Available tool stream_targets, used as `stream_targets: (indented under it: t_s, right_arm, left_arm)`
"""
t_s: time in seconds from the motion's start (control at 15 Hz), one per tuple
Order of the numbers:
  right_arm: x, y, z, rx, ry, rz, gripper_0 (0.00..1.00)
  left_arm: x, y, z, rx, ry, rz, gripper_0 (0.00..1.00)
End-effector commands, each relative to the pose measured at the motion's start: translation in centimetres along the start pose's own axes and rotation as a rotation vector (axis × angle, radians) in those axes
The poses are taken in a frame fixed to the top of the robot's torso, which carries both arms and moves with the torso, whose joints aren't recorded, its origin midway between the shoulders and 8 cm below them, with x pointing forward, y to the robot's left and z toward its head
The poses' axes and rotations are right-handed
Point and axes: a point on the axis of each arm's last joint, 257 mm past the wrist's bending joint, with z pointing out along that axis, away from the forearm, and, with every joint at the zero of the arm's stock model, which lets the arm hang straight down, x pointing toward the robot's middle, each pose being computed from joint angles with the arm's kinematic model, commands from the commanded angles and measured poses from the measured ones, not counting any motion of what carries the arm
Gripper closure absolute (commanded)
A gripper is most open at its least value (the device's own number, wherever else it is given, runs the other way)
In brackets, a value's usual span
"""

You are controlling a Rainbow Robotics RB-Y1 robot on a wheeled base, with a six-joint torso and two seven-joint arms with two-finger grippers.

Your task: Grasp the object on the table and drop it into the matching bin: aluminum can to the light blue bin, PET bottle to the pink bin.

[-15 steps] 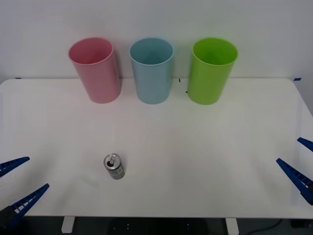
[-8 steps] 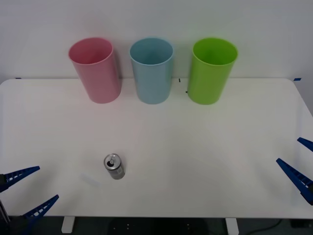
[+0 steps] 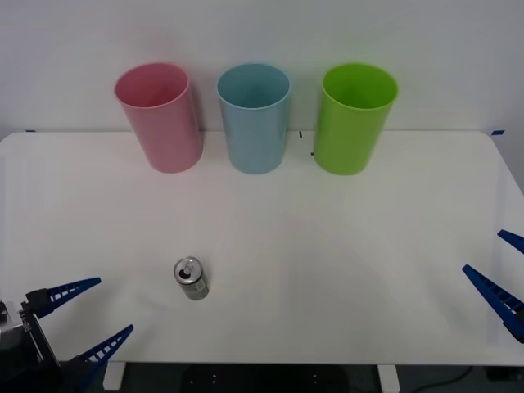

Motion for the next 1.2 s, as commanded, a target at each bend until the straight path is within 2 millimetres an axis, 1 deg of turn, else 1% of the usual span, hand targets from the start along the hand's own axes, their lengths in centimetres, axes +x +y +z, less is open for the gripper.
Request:
stream_targets:
  t_s: [0.07, 0.33, 0.47, 0.6, 0.8, 1.0, 1.2]
  right_arm:
    - [0.0, 0.0, 0.0, 0.000, 0.000, 0.000, 0.00]
    - [0.0, 0.0, 0.0, 0.000, 0.000, 0.000, 0.00]
    - [0.0, 0.0, 0.0, 0.000, 0.000, 0.000, 0.00]
    - [0.0, 0.0, 0.0, 0.000, 0.000, 0.000, 0.00]
    - [0.0, 0.0, 0.0, 0.000, 0.000, 0.000, 0.00]
    - [0.0, 0.0, 0.0, 0.000, 0.000, 0.000, 0.00]
    - [0.0, 0.0, 0.0, 0.000, 0.000, 0.000, 0.00]
  left_arm:
    - [0.5, -0.5, 1.8, -0.007, -0.003, 0.010, 0.00]
    - [1.3, -1.4, 3.9, -0.020, 0.003, -0.003, 0.00]
    - [2.6, -1.5, 4.5, -0.036, 0.004, -0.039, 0.00]
    - [3.7, -1.3, 5.5, -0.036, 0.000, -0.068, 0.00]
    - [4.9, -0.5, 6.7, -0.051, -0.013, -0.048, 0.00]
    - [6.1, -0.3, 8.2, -0.060, -0.019, -0.039, 0.00]
    - [6.1, -0.4, 9.8, -0.062, -0.019, -0.036, 0.00]
